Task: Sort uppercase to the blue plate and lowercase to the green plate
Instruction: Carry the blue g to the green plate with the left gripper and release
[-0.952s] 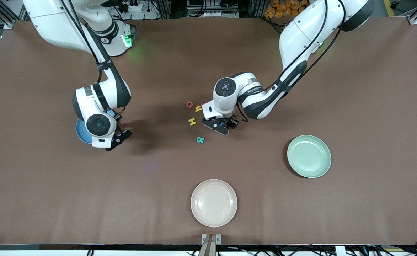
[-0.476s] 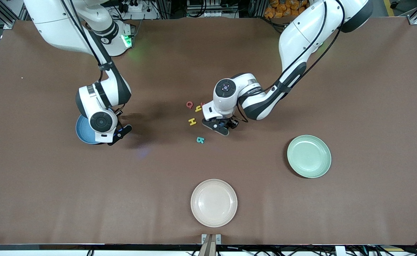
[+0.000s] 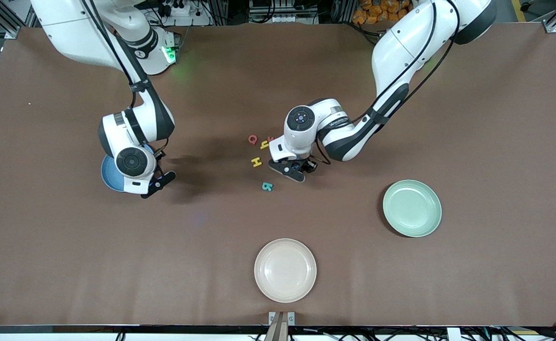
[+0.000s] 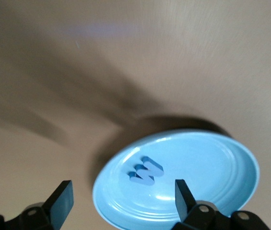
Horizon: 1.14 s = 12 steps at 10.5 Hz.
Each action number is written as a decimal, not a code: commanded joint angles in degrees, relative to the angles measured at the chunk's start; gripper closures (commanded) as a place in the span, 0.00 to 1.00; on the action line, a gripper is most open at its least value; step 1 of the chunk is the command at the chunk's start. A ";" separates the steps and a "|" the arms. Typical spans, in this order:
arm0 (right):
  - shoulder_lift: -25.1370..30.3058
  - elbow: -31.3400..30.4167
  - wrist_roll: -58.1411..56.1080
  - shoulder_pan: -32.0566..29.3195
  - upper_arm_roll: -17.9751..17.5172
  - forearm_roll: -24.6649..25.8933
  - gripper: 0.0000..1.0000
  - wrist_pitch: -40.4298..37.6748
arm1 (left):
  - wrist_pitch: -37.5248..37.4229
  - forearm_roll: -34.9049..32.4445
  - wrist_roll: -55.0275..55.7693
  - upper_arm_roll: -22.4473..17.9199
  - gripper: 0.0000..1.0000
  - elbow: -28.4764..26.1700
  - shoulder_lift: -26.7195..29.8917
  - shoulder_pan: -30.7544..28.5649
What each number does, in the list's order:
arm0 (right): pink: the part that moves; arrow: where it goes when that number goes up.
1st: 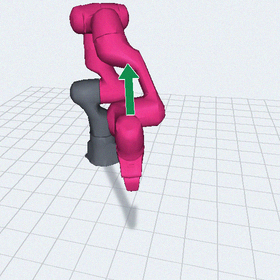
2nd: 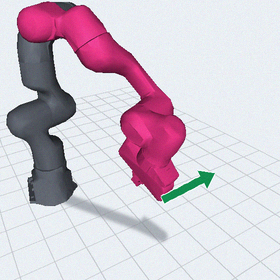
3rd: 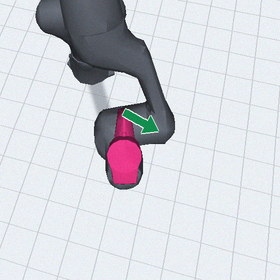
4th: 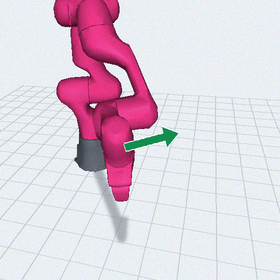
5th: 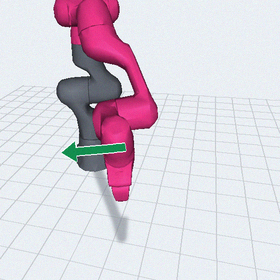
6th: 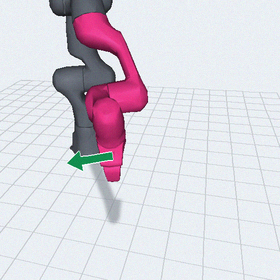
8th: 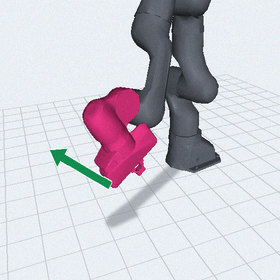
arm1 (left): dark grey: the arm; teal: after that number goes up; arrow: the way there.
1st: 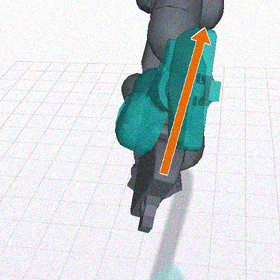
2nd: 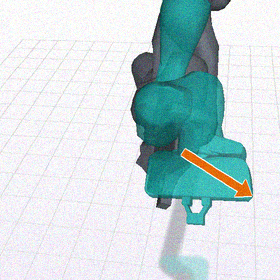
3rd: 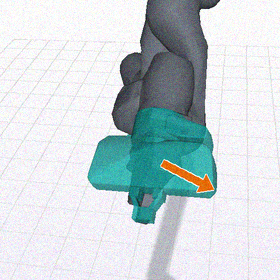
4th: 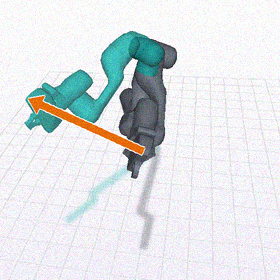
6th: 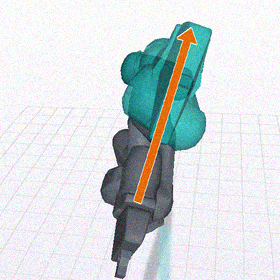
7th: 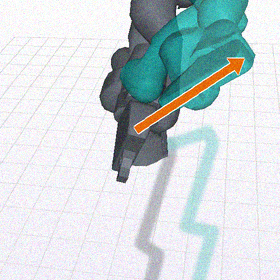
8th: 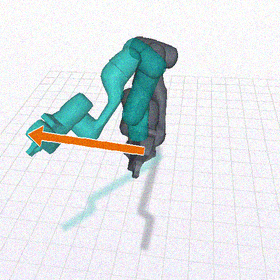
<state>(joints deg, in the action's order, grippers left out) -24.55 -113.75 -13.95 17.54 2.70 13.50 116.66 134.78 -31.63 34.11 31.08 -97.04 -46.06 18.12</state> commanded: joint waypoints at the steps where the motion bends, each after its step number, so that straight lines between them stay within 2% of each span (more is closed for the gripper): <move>1: 1.96 1.43 8.63 0.13 -4.00 -1.37 0.07 -1.26 | 0.13 -1.59 1.57 -0.23 0.54 1.68 -1.14 0.69; 3: 3.98 1.52 18.19 0.13 -9.17 -2.42 0.06 -1.34 | 0.13 -1.68 1.40 -0.23 0.62 1.68 -1.23 0.69; 5: 4.95 1.60 31.72 0.74 -15.24 -2.43 0.06 -1.52 | 0.13 -1.68 1.31 -0.23 0.98 1.68 -1.14 0.69; 7: 4.96 1.52 43.41 0.92 -20.51 -2.43 0.06 -0.91 | 0.05 -1.77 1.40 -0.14 1.00 1.50 0.08 -0.44; 9: 4.87 0.99 53.11 2.32 -23.08 -1.99 0.06 2.76 | -4.49 -1.16 0.70 0.46 1.00 -0.42 5.16 -4.38; 10: 4.78 0.03 53.23 2.68 -23.43 -1.99 0.06 5.83 | -8.88 -0.54 -1.05 1.52 1.00 -2.35 8.58 -6.67; 12: 4.69 -5.05 53.23 3.29 -24.84 -1.82 0.08 18.97 | -14.17 5.31 -14.35 1.70 1.00 -5.52 14.57 -13.69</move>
<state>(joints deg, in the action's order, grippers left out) -20.72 -114.43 38.04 21.01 -20.87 11.62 128.13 122.82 -30.37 27.49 32.11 -97.17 -38.16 9.70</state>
